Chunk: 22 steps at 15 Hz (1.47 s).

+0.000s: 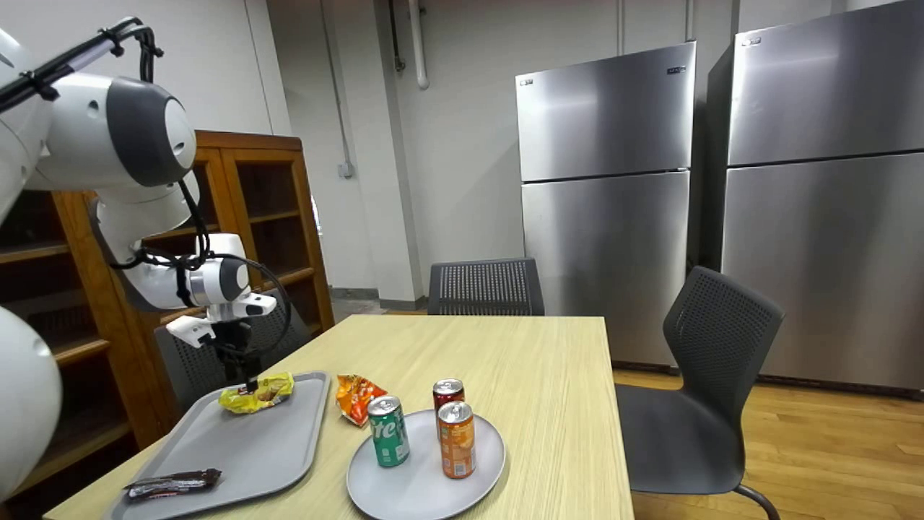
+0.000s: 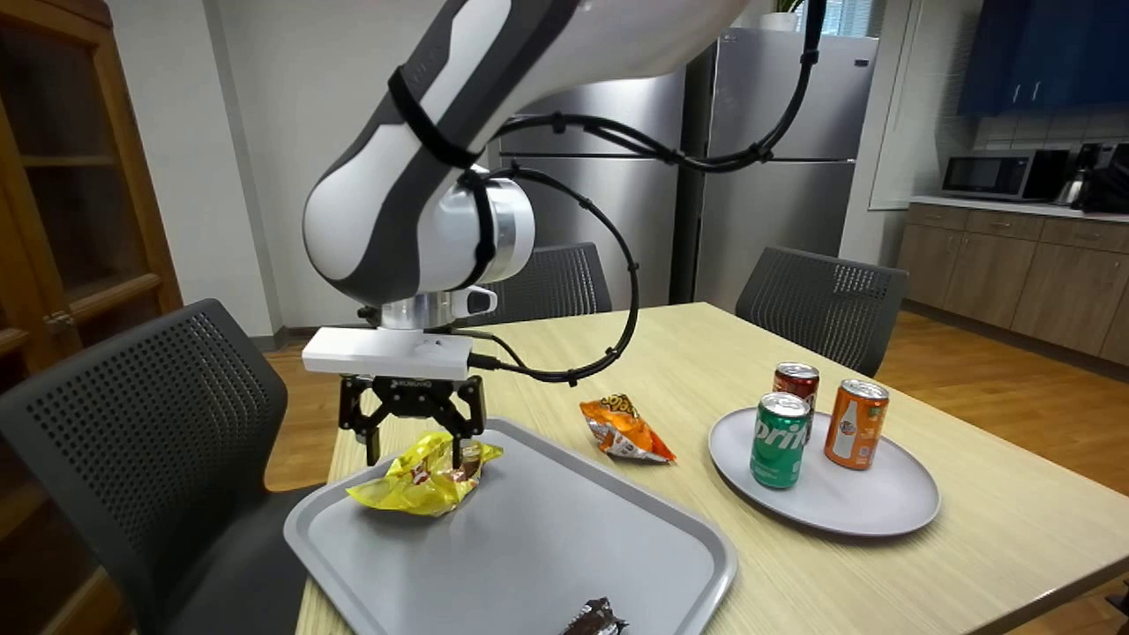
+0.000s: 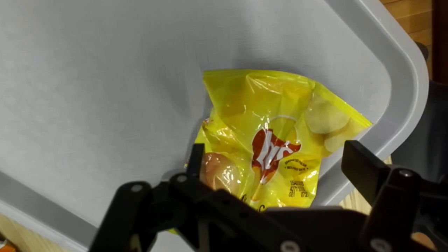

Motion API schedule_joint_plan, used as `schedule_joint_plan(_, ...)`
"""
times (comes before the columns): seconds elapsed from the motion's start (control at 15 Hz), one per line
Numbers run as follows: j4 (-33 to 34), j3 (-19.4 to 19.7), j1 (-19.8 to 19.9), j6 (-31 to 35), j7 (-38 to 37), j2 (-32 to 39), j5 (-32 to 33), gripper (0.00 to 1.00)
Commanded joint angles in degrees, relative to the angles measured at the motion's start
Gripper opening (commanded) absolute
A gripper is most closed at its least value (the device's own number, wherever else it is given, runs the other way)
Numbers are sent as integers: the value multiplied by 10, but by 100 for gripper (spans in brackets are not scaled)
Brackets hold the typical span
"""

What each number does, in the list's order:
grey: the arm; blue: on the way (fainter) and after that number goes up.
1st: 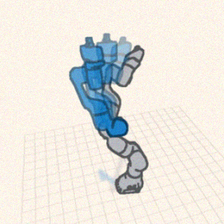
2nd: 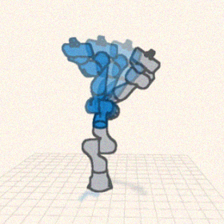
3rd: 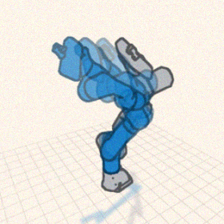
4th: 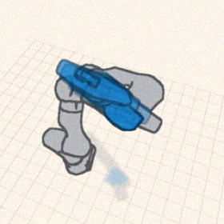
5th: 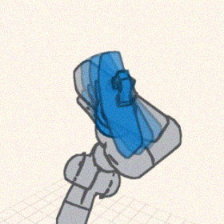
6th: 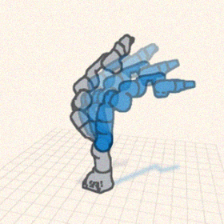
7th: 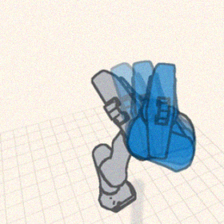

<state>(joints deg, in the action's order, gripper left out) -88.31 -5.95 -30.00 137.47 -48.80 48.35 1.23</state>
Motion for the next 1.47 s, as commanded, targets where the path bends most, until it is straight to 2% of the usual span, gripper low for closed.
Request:
schedule_joint_plan(0.0, 47, 4, -6, -34, -16, 24, -11, 75)
schedule_joint_plan(0.07, 52, 4, -6, -37, -17, 27, -11, 74)
schedule_joint_plan(0.6, 77, 3, -6, -49, -19, 44, -12, 12)
schedule_joint_plan(0.73, 78, 3, -6, -52, -20, 45, -12, 0)
schedule_joint_plan(1.4, 73, 7, 0, -52, -16, 21, -9, 0)
